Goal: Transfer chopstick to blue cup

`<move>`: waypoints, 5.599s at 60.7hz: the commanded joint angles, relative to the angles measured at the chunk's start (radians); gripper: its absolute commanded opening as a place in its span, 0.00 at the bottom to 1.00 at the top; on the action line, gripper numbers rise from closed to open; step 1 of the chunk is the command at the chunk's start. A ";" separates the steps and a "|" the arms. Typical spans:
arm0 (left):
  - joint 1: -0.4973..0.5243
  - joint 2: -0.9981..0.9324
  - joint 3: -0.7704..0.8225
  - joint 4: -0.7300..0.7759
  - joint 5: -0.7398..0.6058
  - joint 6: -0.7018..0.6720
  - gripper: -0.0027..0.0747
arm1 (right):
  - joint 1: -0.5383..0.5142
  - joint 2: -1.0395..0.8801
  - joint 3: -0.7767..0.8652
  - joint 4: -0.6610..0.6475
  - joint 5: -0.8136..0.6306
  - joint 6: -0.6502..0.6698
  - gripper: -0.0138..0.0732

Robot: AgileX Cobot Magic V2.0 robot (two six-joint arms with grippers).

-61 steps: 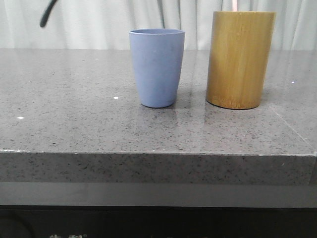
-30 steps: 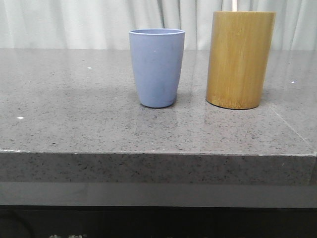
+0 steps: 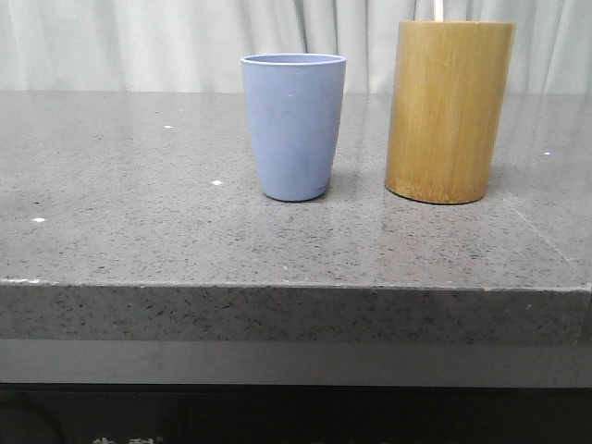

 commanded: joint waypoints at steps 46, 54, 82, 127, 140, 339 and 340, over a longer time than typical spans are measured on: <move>0.006 -0.879 0.683 -0.050 -0.545 -0.014 0.01 | 0.001 0.081 -0.049 0.041 -0.094 0.001 0.83; 0.006 -0.879 0.683 -0.050 -0.545 -0.014 0.01 | 0.010 0.203 -0.104 0.065 -0.151 0.001 0.83; 0.006 -0.879 0.683 -0.050 -0.545 -0.014 0.01 | 0.251 0.761 -0.500 0.068 -0.288 0.001 0.83; 0.006 -0.879 0.683 -0.050 -0.545 -0.014 0.01 | 0.251 0.980 -0.678 0.047 -0.321 0.001 0.02; 0.006 -0.879 0.683 -0.050 -0.545 -0.014 0.01 | 0.251 0.887 -0.678 0.006 -0.365 0.001 0.02; 0.006 -0.879 0.683 -0.050 -0.545 -0.014 0.01 | 0.048 -0.292 0.298 -0.082 -0.315 0.001 0.02; 0.006 -0.879 0.683 -0.050 -0.545 -0.014 0.01 | 0.048 -0.299 0.301 -0.082 -0.317 0.001 0.02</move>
